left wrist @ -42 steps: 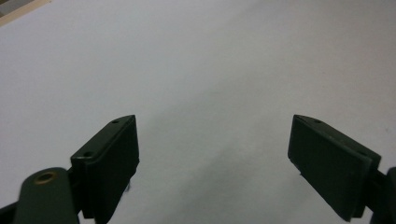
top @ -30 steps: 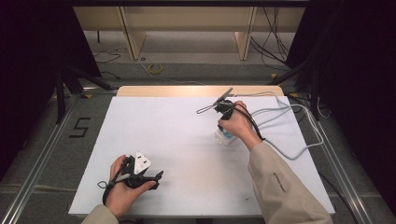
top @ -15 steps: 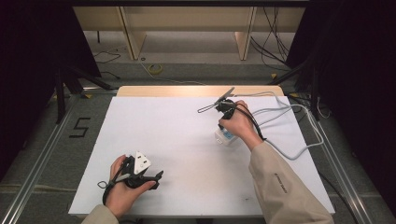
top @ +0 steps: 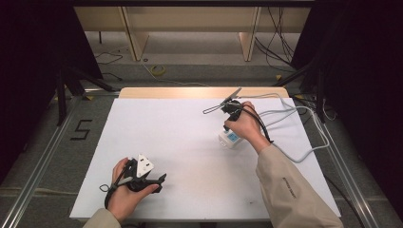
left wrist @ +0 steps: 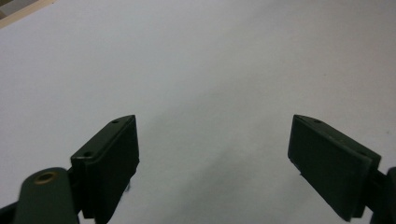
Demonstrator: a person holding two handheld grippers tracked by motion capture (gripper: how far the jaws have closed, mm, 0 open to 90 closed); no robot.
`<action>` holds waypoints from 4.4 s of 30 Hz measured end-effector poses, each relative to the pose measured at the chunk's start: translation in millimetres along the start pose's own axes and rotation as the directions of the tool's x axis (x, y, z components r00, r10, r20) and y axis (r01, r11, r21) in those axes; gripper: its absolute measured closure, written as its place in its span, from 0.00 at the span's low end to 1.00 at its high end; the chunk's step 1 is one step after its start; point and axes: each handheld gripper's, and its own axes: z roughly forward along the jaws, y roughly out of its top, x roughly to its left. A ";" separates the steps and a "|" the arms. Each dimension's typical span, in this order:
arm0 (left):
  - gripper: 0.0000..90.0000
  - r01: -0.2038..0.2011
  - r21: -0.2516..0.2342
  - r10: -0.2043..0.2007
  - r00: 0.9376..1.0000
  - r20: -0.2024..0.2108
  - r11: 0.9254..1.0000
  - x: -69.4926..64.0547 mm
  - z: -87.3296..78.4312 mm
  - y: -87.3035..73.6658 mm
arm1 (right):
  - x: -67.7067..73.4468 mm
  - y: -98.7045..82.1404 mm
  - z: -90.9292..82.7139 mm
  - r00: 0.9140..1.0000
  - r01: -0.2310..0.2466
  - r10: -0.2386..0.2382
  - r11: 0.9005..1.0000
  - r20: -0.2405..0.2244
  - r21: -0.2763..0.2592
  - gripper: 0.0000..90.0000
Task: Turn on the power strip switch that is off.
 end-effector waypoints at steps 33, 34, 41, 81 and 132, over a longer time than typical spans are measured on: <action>0.18 -0.003 0.004 0.003 1.000 -0.001 1.000 -0.7 -0.7 -0.3 | -6.3 -32.1 -21.2 1.000 -0.003 0.001 0.998 -0.026 -0.058 1.00; 0.18 -0.003 0.004 0.003 1.000 -0.001 1.000 -0.6 -0.7 -0.3 | -6.2 -33.3 -21.9 1.000 -0.001 -0.001 0.998 -0.028 -0.063 1.00; 0.18 0.000 0.001 0.000 1.000 -0.004 1.000 -1.0 -0.8 -0.5 | -4.5 -40.3 -25.7 0.999 -0.001 -0.002 0.997 -0.037 -0.079 1.00; 0.18 0.010 0.001 -0.010 1.000 -0.009 1.000 -0.6 -0.8 -1.2 | 6.8 -108.8 -45.3 0.995 0.004 -0.022 0.984 -0.097 -0.176 0.99; 0.18 0.029 0.010 -0.029 0.999 -0.020 1.000 4.6 4.4 -4.0 | 8.9 -232.8 -43.2 0.992 -0.040 -0.010 0.917 -0.124 -0.397 0.62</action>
